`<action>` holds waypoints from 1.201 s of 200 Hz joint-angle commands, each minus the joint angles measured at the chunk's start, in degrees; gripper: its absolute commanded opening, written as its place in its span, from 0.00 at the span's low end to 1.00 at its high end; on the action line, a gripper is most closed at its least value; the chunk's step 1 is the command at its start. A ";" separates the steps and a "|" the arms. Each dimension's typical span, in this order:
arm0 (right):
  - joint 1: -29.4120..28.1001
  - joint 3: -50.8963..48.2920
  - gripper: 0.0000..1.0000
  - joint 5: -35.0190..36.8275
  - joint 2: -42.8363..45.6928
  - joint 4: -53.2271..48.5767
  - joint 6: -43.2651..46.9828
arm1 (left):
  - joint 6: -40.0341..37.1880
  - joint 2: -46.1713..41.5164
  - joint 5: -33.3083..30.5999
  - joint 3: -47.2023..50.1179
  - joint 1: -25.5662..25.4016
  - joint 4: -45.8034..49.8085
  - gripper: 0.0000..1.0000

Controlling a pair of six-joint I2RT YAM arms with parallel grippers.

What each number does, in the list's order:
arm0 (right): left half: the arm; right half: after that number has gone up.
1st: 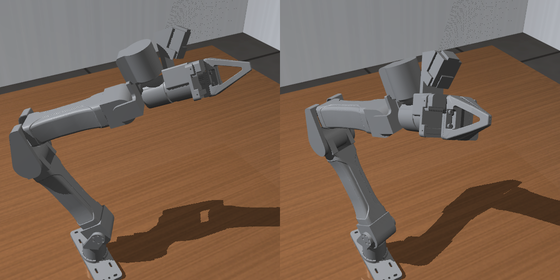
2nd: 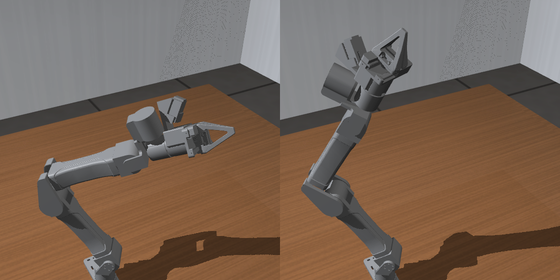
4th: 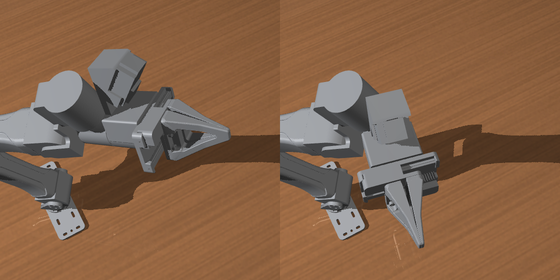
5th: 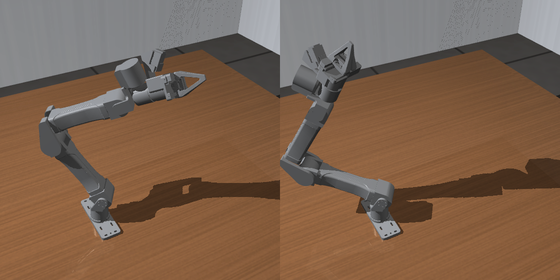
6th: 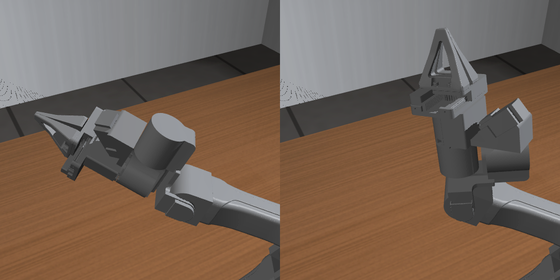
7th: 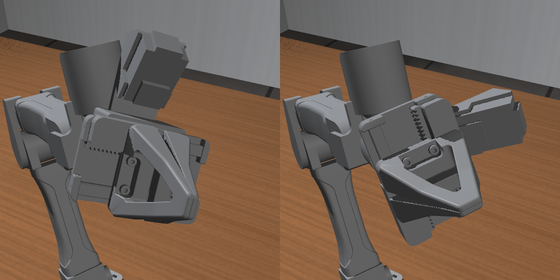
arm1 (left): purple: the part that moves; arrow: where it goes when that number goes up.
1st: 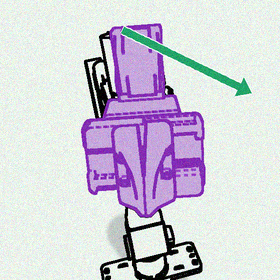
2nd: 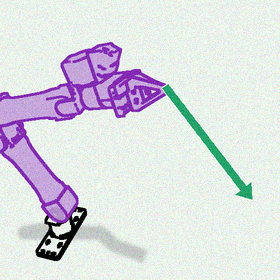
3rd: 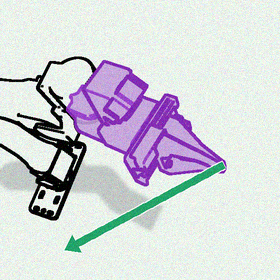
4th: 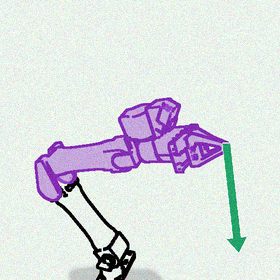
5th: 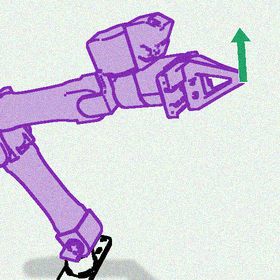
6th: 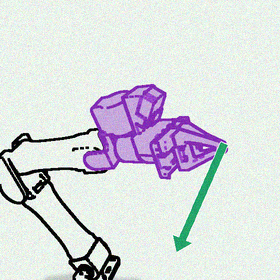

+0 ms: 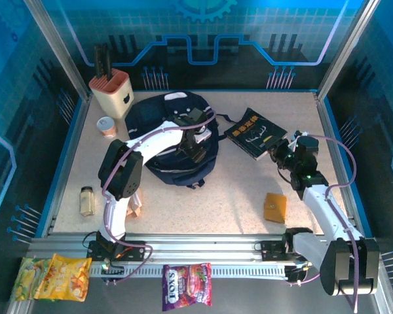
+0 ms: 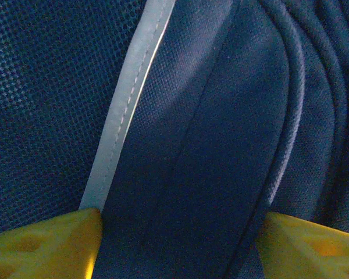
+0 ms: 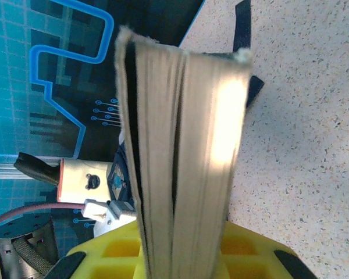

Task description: Pack the student bag

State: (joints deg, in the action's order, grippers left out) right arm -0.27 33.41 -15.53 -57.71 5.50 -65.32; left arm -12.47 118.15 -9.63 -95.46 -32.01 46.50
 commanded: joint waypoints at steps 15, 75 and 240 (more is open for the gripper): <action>1.12 -0.52 0.00 -1.06 1.73 3.03 -0.07 | -0.55 1.58 -5.73 -2.46 -0.31 3.20 0.62; 4.34 -0.27 0.01 0.26 6.20 -5.15 4.45 | 3.97 -1.63 -4.57 -5.59 -2.13 4.22 0.25; -7.28 -2.76 0.03 -7.09 0.80 11.23 -7.26 | 16.56 -14.94 0.85 -9.07 -3.82 -18.94 0.00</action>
State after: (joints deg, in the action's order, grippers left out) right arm -3.14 29.82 -23.14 -53.19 3.42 -67.40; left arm 1.58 104.73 -12.91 -99.98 -34.79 35.70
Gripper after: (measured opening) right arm 0.162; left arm 0.065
